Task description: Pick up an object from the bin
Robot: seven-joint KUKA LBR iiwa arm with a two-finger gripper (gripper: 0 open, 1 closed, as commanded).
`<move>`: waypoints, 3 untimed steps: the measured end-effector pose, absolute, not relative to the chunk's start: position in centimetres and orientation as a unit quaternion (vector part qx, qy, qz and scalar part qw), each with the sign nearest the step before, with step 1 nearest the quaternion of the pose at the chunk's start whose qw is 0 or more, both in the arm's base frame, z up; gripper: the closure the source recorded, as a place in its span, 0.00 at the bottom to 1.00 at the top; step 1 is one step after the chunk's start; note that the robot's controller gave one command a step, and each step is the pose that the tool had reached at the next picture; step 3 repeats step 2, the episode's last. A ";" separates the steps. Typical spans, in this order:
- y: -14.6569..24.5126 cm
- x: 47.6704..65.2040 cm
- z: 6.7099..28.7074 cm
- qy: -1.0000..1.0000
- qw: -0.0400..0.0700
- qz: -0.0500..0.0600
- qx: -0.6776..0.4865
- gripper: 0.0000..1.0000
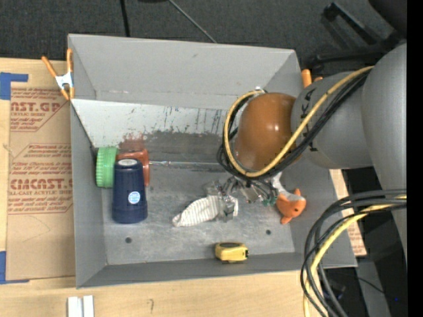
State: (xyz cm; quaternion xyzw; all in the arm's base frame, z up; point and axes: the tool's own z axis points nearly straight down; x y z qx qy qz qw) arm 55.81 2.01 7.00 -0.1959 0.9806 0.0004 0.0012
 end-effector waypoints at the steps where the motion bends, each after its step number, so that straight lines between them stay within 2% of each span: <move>1: 2.0 55.8 7.0 0.981 0.001 0.000 -0.196 1.00; 2: 3.4 56.2 20.2 0.979 0.002 0.000 -0.204 1.00; 3: 3.4 56.2 20.2 0.979 0.002 0.000 -0.204 1.00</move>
Offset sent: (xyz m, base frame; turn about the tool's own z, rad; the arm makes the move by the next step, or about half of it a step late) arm 0.0032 0.0132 0.1320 -0.0184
